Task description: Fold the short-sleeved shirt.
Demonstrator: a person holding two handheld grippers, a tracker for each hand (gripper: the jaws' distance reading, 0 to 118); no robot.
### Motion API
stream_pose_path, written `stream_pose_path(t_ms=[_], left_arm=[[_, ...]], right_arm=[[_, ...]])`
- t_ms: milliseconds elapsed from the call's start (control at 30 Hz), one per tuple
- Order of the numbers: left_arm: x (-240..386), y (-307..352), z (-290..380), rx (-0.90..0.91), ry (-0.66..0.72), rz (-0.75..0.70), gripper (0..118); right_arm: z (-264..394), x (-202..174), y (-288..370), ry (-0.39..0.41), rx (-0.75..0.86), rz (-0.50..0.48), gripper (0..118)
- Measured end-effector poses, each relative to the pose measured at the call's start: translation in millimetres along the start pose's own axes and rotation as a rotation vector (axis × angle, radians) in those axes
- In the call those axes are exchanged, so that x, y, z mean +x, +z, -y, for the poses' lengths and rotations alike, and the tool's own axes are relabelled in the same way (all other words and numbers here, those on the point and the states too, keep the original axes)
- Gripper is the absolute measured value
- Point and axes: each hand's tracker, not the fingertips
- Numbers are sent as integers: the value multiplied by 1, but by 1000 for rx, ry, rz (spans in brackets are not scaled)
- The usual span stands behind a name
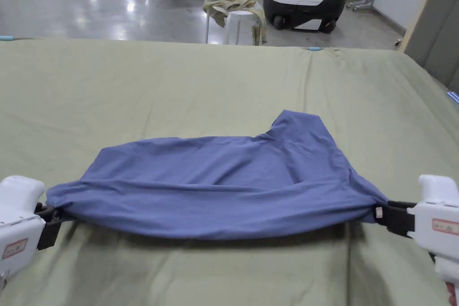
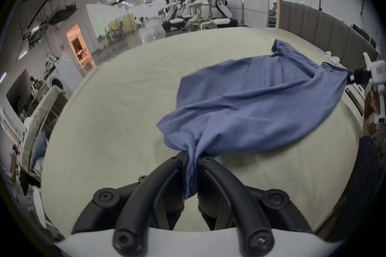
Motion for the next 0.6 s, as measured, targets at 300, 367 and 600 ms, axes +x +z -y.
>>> stream_pose_path(t_ms=[300, 367, 600], left_arm=[[-7, 84, 26, -2, -43, 37, 8], [-7, 75, 50, -65, -38, 49, 8], [-11, 66, 90, -64, 76, 78, 59]], right_arm=[[39, -21, 77, 59, -100, -18, 9], [69, -21, 68, 52, -166, -17, 9], [103, -6, 49, -56, -108, -43, 64]])
